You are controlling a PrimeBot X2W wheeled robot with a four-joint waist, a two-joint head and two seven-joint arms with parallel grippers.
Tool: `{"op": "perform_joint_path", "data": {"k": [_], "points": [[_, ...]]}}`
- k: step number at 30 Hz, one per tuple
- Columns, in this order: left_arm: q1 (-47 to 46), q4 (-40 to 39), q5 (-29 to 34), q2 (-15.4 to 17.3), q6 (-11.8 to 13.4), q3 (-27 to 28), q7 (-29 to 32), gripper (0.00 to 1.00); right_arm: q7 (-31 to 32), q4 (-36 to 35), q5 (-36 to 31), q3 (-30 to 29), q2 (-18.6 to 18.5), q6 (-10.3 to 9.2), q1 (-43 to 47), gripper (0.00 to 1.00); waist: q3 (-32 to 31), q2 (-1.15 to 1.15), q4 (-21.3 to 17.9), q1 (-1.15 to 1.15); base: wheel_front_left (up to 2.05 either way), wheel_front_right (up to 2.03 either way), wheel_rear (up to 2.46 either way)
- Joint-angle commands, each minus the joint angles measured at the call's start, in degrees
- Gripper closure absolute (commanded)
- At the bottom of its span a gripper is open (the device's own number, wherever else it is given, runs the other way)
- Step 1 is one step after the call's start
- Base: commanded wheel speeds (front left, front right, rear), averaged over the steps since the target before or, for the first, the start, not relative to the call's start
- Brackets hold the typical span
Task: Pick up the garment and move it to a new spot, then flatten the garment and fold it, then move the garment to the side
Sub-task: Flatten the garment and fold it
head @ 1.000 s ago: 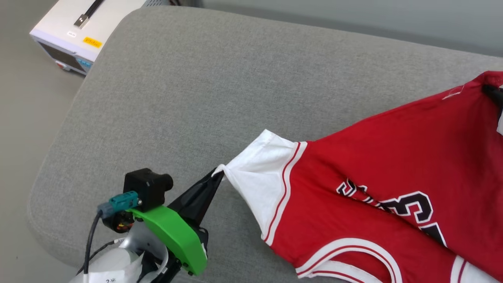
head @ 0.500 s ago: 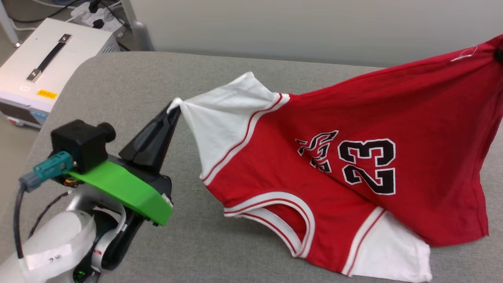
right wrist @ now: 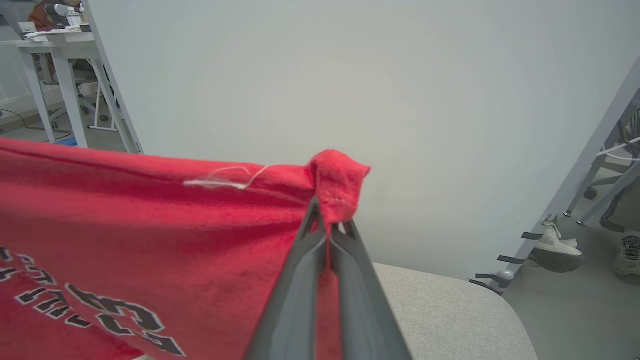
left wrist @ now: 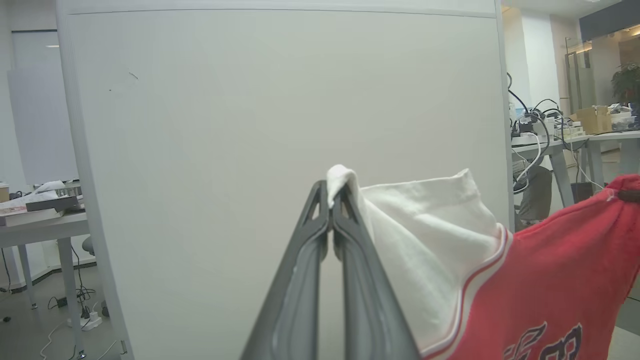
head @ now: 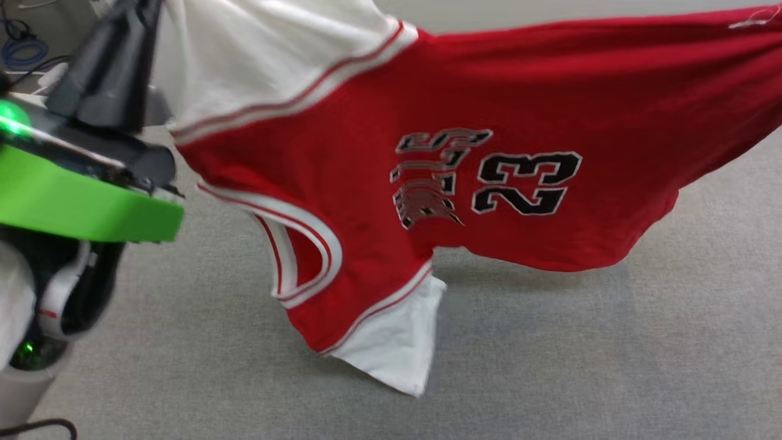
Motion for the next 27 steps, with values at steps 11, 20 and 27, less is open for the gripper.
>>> {"op": "perform_joint_path", "data": {"k": [11, 20, 27], "points": [[-14.63, 0.42, 3.35, 4.05, -2.74, 3.48, 2.13, 1.00, -3.54, -3.21, -0.65, -2.86, 0.42, -0.04, -5.27, 1.00, 8.52, 0.00, -1.48, 0.00, 0.00, 0.00, 0.00], [-30.93, 10.03, 4.72, 7.40, -11.55, 2.16, 7.94, 1.00, -7.16, 3.35, -2.63, -0.88, -2.49, -0.04, -19.98, 1.00, 21.43, 0.00, -1.93, 0.00, 0.00, 0.00, 0.00], [-49.23, 24.13, 9.39, 4.77, -19.49, -1.64, 9.76, 1.00, -13.14, 16.58, -6.79, 4.43, -3.60, -0.04, -36.94, 1.00, 30.53, 0.00, -1.99, 0.00, 0.00, 0.00, 0.00]]}}
